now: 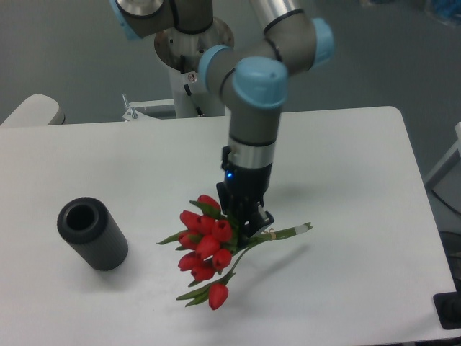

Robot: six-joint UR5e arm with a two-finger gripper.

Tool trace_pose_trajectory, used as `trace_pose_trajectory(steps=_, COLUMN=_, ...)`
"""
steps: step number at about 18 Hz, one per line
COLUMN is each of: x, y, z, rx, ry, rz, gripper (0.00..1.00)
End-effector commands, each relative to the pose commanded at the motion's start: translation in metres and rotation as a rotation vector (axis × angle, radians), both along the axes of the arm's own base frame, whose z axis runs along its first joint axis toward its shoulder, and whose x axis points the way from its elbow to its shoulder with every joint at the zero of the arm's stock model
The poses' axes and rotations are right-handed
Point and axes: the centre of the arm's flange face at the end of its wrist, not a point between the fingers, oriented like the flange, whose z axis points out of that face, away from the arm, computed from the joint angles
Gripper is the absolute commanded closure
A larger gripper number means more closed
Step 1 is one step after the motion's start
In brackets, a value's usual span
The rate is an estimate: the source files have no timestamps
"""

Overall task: Place the flowers on the table
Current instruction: 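Lower the held tulips and lay them flat on the table, then open the gripper to release the tulip stems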

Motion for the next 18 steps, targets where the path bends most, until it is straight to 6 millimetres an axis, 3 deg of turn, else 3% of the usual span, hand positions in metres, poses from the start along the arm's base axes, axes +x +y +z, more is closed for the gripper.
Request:
trace_pose_trajectory(steps=6, x=0.029, y=0.039, z=-0.049, rx=-0.168, ry=0.082, rz=-0.048, gripper=0.73)
trace_pose_trajectory(steps=13, x=0.029, y=0.047, z=-0.096, rx=-0.235, ry=0.048, rz=-0.105, gripper=0.73)
trace_pose_trajectory(steps=17, x=0.027, y=0.048, z=-0.101, rx=-0.242, ry=0.046, rz=-0.116, gripper=0.72)
trace_pose_trajectory(steps=18, x=0.025, y=0.048, z=-0.101, rx=-0.240, ry=0.046, rz=-0.115, gripper=0.68)
